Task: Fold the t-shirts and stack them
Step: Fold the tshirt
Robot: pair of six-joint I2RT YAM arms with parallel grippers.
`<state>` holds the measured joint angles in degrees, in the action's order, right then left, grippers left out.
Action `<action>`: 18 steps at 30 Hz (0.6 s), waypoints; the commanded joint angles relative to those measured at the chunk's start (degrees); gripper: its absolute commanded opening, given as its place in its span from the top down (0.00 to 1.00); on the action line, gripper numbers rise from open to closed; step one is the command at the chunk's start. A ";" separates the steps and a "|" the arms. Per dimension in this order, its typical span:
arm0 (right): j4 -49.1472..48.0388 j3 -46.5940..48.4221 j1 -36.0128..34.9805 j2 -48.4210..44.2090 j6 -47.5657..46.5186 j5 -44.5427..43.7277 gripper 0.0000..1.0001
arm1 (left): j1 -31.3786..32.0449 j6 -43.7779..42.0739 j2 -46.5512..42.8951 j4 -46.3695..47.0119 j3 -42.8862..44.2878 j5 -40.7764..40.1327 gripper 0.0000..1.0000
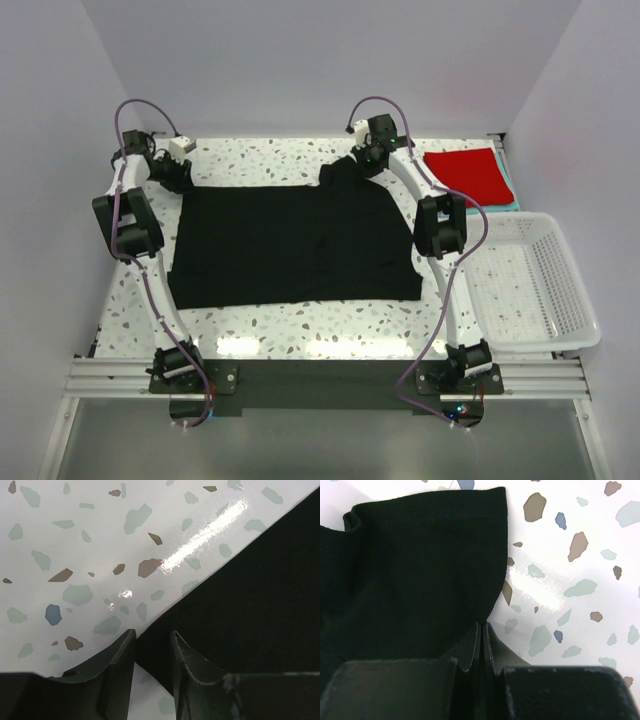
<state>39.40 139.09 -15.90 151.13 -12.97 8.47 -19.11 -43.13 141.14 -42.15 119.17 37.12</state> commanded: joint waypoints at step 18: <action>3.49 -3.55 0.87 -7.42 0.67 1.46 1.00 | -1.01 0.25 -7.45 4.88 -6.23 4.97 1.00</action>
<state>40.05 137.08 -15.68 149.53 -12.88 8.67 -19.62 -42.63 139.39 -39.99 115.46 39.38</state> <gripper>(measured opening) 0.015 0.026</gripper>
